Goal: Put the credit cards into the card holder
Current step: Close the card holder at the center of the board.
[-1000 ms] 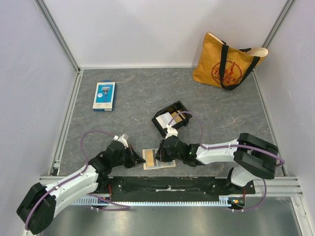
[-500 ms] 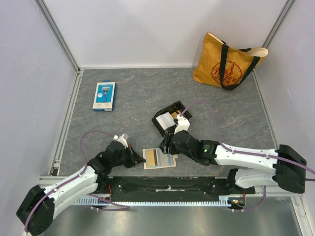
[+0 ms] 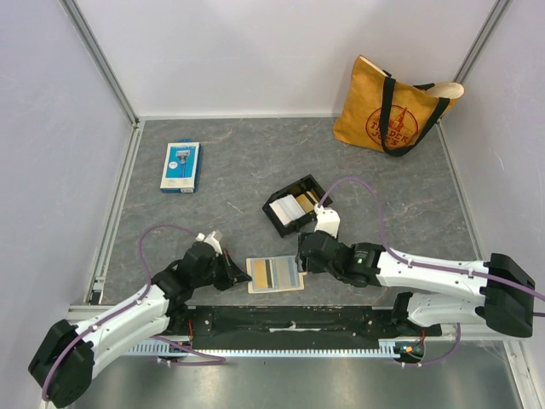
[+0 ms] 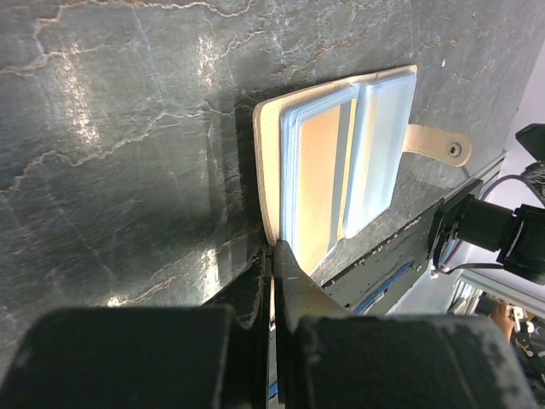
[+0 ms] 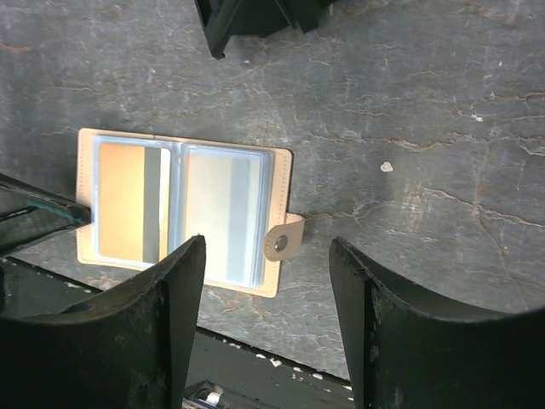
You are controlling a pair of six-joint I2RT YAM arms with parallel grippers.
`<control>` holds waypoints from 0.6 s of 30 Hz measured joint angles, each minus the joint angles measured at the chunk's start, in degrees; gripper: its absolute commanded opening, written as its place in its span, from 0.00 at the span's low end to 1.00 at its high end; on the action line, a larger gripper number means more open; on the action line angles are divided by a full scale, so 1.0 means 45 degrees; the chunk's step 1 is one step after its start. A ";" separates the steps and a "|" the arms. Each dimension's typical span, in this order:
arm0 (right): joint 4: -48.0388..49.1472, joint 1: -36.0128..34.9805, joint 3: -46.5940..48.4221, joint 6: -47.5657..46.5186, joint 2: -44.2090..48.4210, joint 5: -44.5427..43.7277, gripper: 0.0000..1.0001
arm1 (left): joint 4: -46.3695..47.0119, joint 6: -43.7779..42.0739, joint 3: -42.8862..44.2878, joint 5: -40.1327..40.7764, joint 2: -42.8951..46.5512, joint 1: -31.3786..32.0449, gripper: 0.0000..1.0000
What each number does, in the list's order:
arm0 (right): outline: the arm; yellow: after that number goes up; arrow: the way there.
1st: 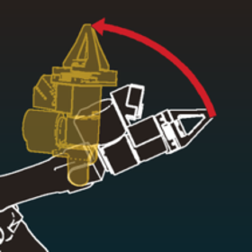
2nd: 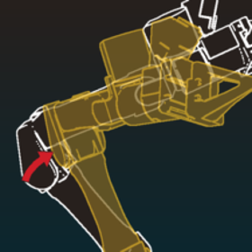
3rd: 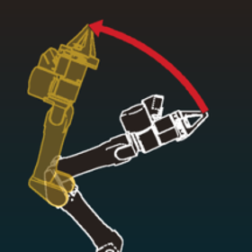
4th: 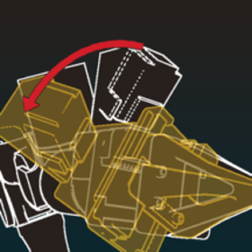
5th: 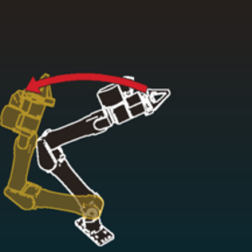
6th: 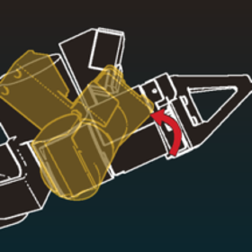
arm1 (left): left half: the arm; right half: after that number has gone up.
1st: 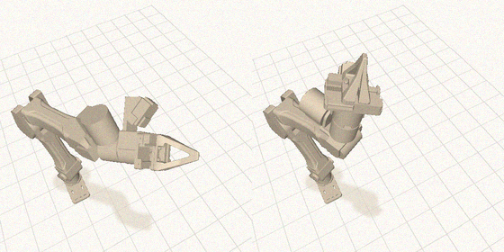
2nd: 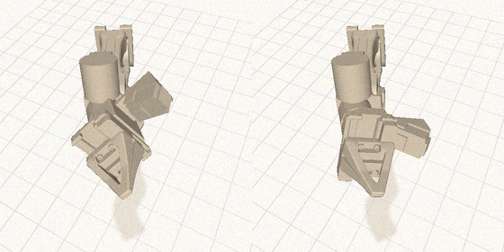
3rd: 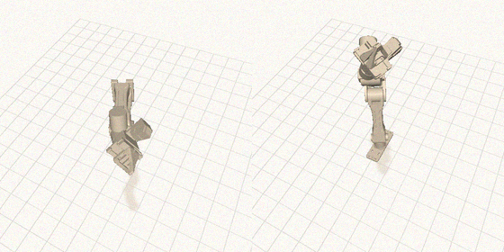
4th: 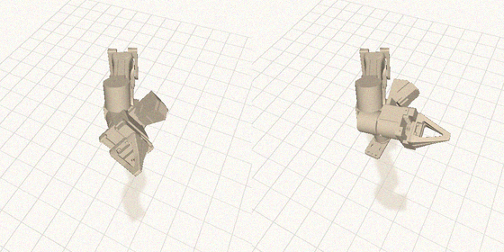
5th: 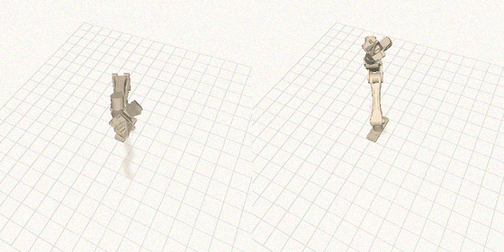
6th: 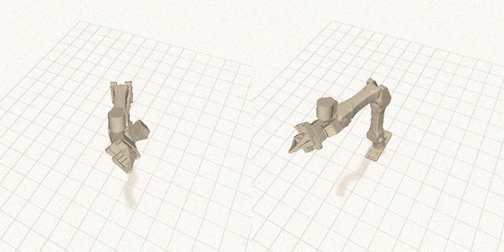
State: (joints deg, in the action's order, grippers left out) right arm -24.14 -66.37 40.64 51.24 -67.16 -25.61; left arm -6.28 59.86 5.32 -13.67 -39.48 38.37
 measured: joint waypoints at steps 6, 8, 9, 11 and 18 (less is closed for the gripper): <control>-0.0243 0.0000 0.0010 -0.0005 -0.0520 0.0063 0.63 | -0.0170 -0.0073 0.0107 -0.0010 -0.0058 0.0000 0.02; -0.0301 -0.0005 0.0010 -0.0010 -0.0661 0.0102 0.59 | -0.0209 -0.0083 0.0117 -0.0010 -0.0058 0.0000 0.02; -0.0316 0.0000 0.0010 -0.0010 -0.0724 0.0165 0.57 | -0.0223 -0.0083 0.0126 -0.0010 -0.0063 0.0000 0.02; -0.0350 0.0000 0.0015 -0.0005 -0.0767 0.0267 0.54 | -0.0248 -0.0097 0.0155 -0.0010 -0.0058 0.0000 0.02; -0.0355 -0.0005 0.0029 -0.0019 -0.1209 0.0588 0.40 | -0.0257 -0.0180 0.0160 -0.0010 -0.0058 0.0000 0.02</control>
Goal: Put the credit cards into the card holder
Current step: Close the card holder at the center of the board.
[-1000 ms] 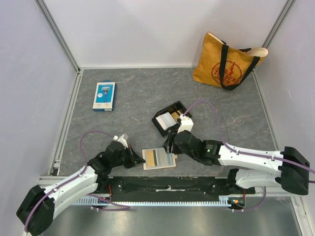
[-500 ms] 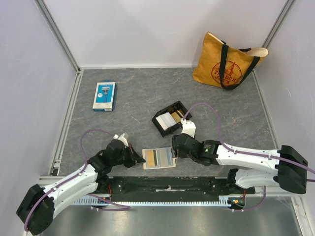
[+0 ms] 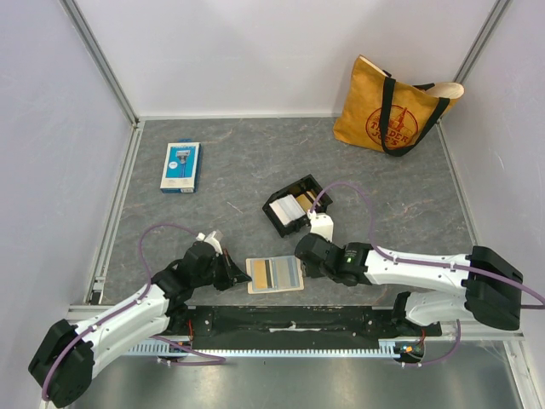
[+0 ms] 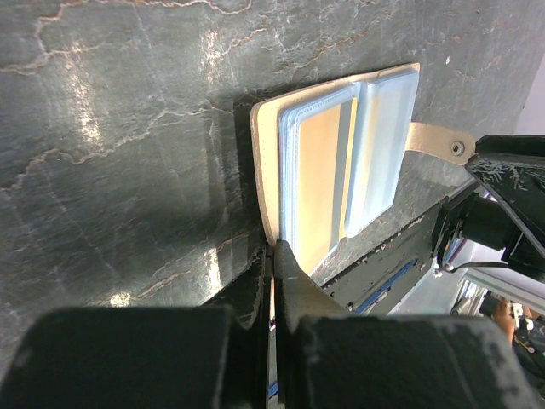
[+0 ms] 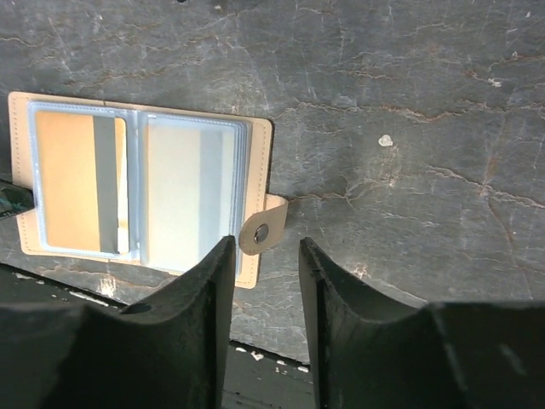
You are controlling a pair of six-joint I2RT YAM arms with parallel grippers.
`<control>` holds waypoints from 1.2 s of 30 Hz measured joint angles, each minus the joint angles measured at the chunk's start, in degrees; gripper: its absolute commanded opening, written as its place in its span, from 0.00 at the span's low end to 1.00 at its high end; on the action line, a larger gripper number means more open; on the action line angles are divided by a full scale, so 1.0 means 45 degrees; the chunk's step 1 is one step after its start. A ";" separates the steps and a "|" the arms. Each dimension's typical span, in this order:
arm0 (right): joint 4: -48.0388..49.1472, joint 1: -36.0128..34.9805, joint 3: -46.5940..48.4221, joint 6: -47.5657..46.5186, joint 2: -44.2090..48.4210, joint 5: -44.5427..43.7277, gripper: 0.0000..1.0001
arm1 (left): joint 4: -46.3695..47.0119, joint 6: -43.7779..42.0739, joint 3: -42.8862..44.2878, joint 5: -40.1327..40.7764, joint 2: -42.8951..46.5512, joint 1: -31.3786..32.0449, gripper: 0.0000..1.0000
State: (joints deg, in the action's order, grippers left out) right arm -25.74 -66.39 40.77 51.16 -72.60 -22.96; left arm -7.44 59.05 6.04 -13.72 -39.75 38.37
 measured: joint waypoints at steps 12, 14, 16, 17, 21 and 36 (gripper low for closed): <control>0.0058 0.0005 0.0000 0.0102 -0.0301 0.0102 0.06 | -0.0053 -0.0083 0.0015 -0.0024 0.0015 0.0000 0.02; 0.0058 0.0000 0.0000 0.0136 -0.0301 0.0087 0.00 | -0.0092 -0.0107 0.0078 -0.0034 0.0015 0.0000 0.02; 0.0063 0.0000 0.0000 0.0175 -0.0301 0.0083 0.00 | -0.0170 -0.0136 0.0155 -0.0049 0.0029 0.0000 0.02; 0.0063 0.0005 0.0000 0.0204 -0.0301 0.0078 0.00 | -0.0223 -0.0151 0.0199 -0.0068 0.0039 0.0000 0.02; 0.0330 0.0005 -0.0058 0.0228 -0.0272 0.0185 0.00 | -0.0534 -0.0223 0.0549 -0.0112 0.0039 0.0000 0.02; 0.3988 0.0005 -0.1943 0.0811 0.0933 0.1564 0.00 | -0.0962 -0.1205 0.3269 -0.1423 -0.2147 0.0005 0.02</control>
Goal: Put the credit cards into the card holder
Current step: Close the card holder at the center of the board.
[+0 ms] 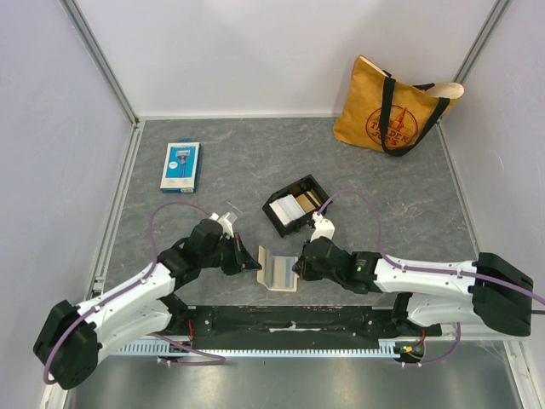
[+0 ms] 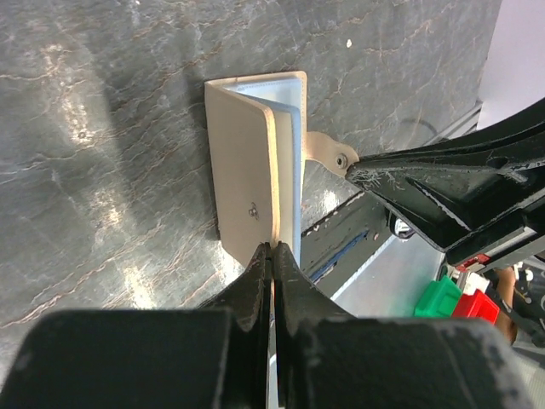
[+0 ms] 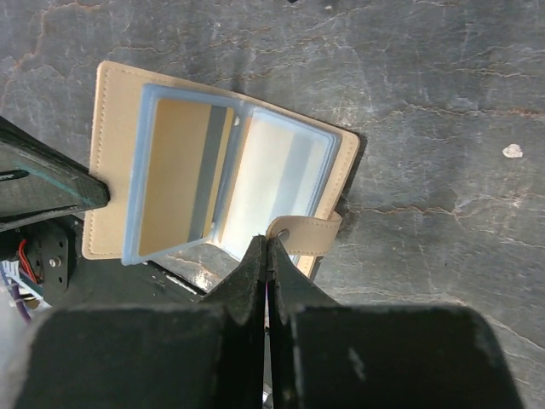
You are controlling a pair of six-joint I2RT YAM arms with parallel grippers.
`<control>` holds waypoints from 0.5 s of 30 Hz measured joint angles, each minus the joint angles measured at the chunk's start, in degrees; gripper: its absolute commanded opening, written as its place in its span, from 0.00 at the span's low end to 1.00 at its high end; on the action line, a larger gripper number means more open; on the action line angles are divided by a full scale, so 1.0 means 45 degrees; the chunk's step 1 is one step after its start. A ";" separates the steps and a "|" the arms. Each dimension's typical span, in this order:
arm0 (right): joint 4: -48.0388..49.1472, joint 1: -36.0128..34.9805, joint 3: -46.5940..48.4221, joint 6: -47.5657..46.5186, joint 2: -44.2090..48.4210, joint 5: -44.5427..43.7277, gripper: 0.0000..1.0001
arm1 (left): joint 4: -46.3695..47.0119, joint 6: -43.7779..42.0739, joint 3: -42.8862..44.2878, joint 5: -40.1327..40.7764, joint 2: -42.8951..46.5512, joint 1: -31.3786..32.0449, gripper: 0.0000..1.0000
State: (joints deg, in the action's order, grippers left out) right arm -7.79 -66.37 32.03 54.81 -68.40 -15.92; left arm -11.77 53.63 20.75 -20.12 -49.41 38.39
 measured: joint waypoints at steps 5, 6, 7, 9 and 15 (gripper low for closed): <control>0.0568 0.0000 -0.0364 0.0282 0.0146 0.0097 0.00 | 0.0393 -0.0189 0.0408 -0.0500 -0.1083 0.0151 0.08; 0.0661 0.0000 -0.0495 0.0340 0.0287 0.0092 0.00 | 0.0539 -0.0204 0.0505 -0.0607 -0.1336 0.0228 0.10; 0.0719 0.0000 -0.0602 0.0384 0.0418 0.0087 0.00 | 0.0690 -0.0223 0.0563 -0.0670 -0.1554 0.0311 0.12; 0.0821 0.0000 -0.0801 0.0486 0.0680 0.0034 0.00 | 0.0981 -0.0228 0.0704 -0.0777 -0.2006 0.0529 0.15; 0.1030 0.0000 -0.1438 0.0792 0.1481 -0.0243 0.00 | 0.1520 -0.0233 0.1360 -0.0899 -0.3410 0.1331 0.25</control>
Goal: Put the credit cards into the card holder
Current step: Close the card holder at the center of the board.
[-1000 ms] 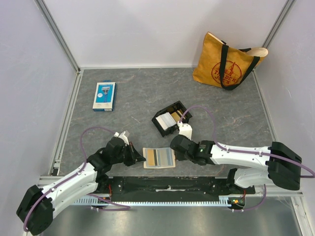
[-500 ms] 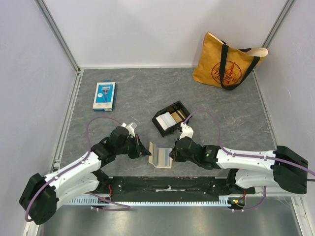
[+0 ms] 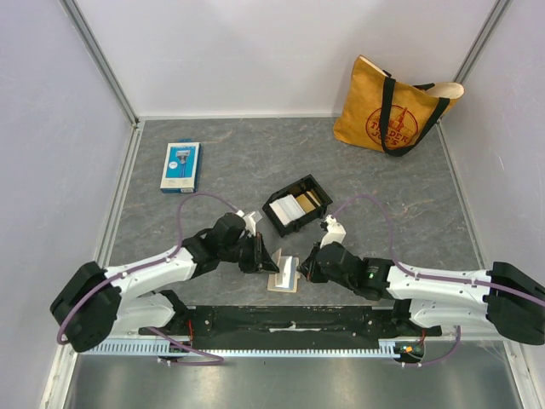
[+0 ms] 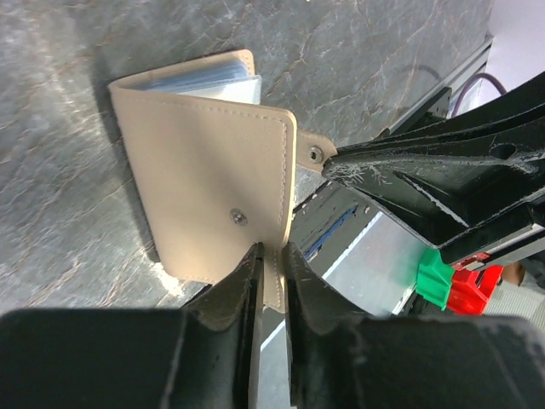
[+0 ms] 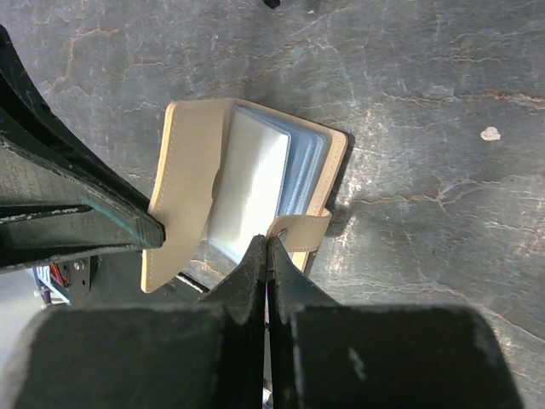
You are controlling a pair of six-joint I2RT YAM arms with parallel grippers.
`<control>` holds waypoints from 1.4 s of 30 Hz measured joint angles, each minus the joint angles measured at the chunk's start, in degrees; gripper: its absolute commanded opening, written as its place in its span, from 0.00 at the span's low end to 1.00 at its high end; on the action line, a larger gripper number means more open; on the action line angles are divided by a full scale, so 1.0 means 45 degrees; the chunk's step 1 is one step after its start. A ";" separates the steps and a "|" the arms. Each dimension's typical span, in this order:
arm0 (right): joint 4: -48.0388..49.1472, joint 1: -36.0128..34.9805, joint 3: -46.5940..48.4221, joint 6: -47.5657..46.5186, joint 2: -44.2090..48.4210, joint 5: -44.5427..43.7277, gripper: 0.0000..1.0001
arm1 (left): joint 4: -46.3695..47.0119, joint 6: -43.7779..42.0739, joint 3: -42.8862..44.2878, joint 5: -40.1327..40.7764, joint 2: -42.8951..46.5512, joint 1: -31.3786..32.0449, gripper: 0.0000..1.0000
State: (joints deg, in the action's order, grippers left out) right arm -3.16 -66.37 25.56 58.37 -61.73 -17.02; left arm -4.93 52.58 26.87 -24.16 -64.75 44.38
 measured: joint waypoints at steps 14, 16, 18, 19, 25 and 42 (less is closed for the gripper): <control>0.0131 0.0000 -0.0321 0.0277 0.0267 -0.0408 0.00 | 0.0597 0.0000 0.0806 -0.0010 -0.2249 0.0947 0.45; 0.0126 0.0000 -0.0321 0.0335 0.0350 -0.0529 0.00 | 0.0738 0.0000 0.0806 -0.0005 -0.2249 0.0957 0.46; 0.0126 -0.0005 -0.0345 0.0374 0.0452 -0.0612 0.00 | 0.0850 0.0000 0.0811 0.0000 -0.2268 0.0957 0.42; 0.0121 0.0000 -0.0369 0.0393 0.0505 -0.0656 0.00 | 0.0903 0.0000 0.0821 0.0000 -0.2331 0.0957 0.40; 0.0112 0.0000 -0.0393 0.0452 0.0782 -0.0811 0.00 | 0.1355 0.0005 0.0826 0.0010 -0.3279 0.0967 0.37; 0.0121 0.0000 0.0257 -0.0034 -0.0937 -0.0549 0.00 | 0.1836 0.0005 0.0704 0.0364 -0.3798 0.0971 0.02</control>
State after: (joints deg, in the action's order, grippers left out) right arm -2.61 -66.37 26.72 58.22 -65.95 -19.49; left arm 3.33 52.60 30.04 -22.52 -81.84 48.75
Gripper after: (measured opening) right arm 0.007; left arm 0.034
